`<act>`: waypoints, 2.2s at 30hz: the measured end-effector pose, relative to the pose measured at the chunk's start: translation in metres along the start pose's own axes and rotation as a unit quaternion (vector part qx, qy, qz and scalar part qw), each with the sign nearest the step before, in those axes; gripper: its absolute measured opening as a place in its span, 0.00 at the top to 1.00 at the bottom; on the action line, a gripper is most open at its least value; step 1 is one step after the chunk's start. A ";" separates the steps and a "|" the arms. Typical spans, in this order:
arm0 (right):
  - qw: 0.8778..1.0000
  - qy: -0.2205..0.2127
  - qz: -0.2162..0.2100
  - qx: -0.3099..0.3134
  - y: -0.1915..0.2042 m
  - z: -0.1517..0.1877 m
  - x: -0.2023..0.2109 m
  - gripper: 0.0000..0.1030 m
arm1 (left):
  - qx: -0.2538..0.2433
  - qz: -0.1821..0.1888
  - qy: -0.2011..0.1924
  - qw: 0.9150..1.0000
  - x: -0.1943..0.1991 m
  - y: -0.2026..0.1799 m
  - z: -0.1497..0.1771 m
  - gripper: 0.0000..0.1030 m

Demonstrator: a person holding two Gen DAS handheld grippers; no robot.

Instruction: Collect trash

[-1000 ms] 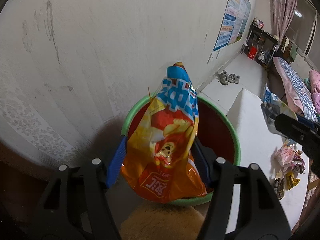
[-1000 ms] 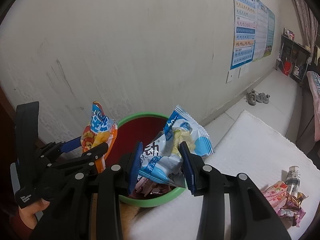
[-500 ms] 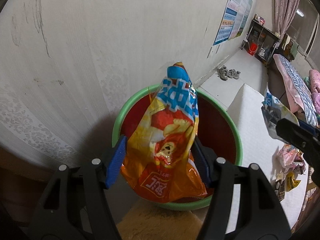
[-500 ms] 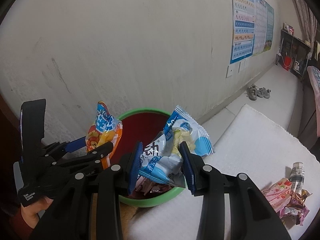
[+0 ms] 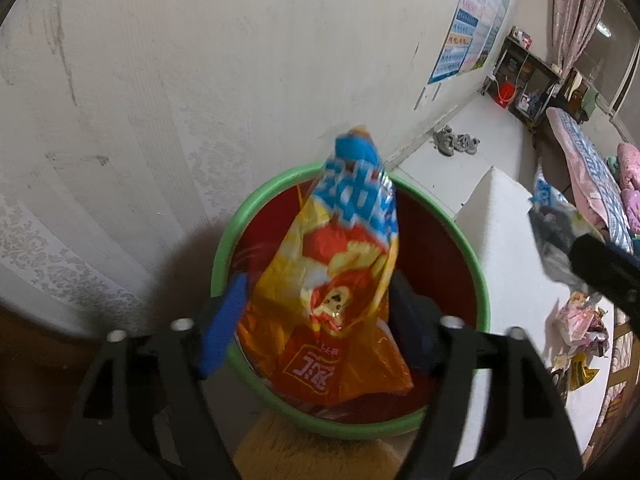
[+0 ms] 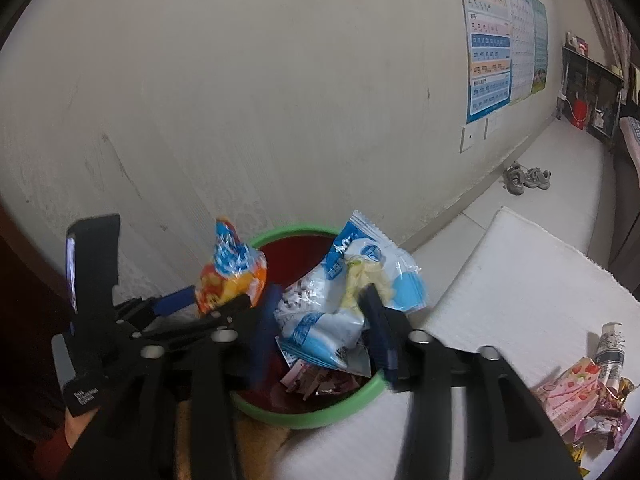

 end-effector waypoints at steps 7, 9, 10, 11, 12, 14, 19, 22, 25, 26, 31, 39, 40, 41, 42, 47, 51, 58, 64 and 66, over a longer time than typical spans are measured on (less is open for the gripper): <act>1.000 -0.006 -0.010 -0.021 -0.008 0.001 0.007 0.42 | 0.007 -0.003 -0.001 1.000 0.004 0.000 0.008 0.22; 0.999 -0.006 -0.008 -0.032 -0.016 0.006 0.014 0.42 | 0.004 -0.003 -0.003 1.000 0.008 -0.003 0.010 0.22; 0.999 -0.007 -0.005 -0.038 -0.021 0.010 0.019 0.42 | 0.002 -0.002 -0.004 1.000 0.010 -0.005 0.010 0.22; 0.999 -0.008 -0.001 -0.040 -0.024 0.013 0.023 0.42 | -0.001 -0.001 -0.005 1.000 0.014 -0.008 0.013 0.22; 0.999 -0.010 0.007 -0.044 -0.031 0.019 0.030 0.42 | -0.003 0.000 -0.007 1.000 0.016 -0.010 0.014 0.22; 0.998 -0.011 0.028 -0.052 -0.049 0.032 0.043 0.42 | -0.012 0.002 -0.008 1.000 0.021 -0.018 0.017 0.22; 0.989 -0.019 0.118 -0.084 -0.126 0.062 0.082 0.37 | -0.042 0.009 0.000 0.999 0.031 -0.049 0.033 0.22; 0.974 -0.007 0.215 -0.069 -0.188 0.074 0.104 0.36 | -0.066 0.017 0.004 0.998 0.038 -0.069 0.040 0.22; 0.961 0.017 0.272 -0.048 -0.232 0.081 0.114 0.29 | -0.084 0.032 0.008 0.996 0.045 -0.092 0.048 0.22; 0.959 0.043 0.275 -0.045 -0.249 0.083 0.113 0.28 | -0.094 0.041 0.011 0.995 0.045 -0.104 0.050 0.22; 0.950 0.114 0.289 0.033 -0.284 0.086 0.086 0.29 | -0.146 0.074 0.010 0.986 0.053 -0.160 0.050 0.22; 0.970 0.113 0.213 -0.008 -0.291 0.106 0.097 0.82 | -0.203 0.124 0.002 0.971 0.061 -0.235 0.038 0.22; 0.974 0.105 0.200 -0.018 -0.288 0.111 0.108 0.85 | -0.216 0.127 -0.001 0.968 0.060 -0.244 0.036 0.21; 0.975 0.100 0.196 -0.023 -0.286 0.113 0.116 0.85 | -0.232 0.129 -0.005 0.964 0.058 -0.255 0.032 0.20; 0.977 0.091 0.190 -0.032 -0.284 0.118 0.128 0.85 | -0.241 0.130 -0.008 0.962 0.056 -0.261 0.030 0.18; 0.976 0.086 0.155 -0.130 -0.270 0.150 0.175 0.84 | -0.293 0.142 0.010 0.945 0.026 -0.308 0.014 0.16; 0.966 0.102 0.138 -0.191 -0.265 0.182 0.192 0.83 | -0.318 0.148 0.030 0.936 0.001 -0.340 0.009 0.16; 0.959 0.108 0.121 -0.231 -0.256 0.215 0.194 0.79 | -0.308 0.150 0.088 0.935 -0.049 -0.373 0.008 0.16; 0.961 0.106 0.107 -0.232 -0.249 0.220 0.189 0.51 | -0.292 0.134 0.123 0.939 -0.075 -0.379 0.010 0.38; 0.963 0.105 0.100 -0.228 -0.246 0.216 0.186 0.43 | -0.286 0.141 0.119 0.940 -0.070 -0.377 0.009 0.45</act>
Point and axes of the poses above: each gripper's, at about its wrist camera, not at the fingertips, and x roughly against the way its jaws point, y to its left, z to its underside, the point moved 3 cm from there along -x, roughly the way its jaws point, and after that the axes turned 13 degrees about -x, right-handed, at the moved point
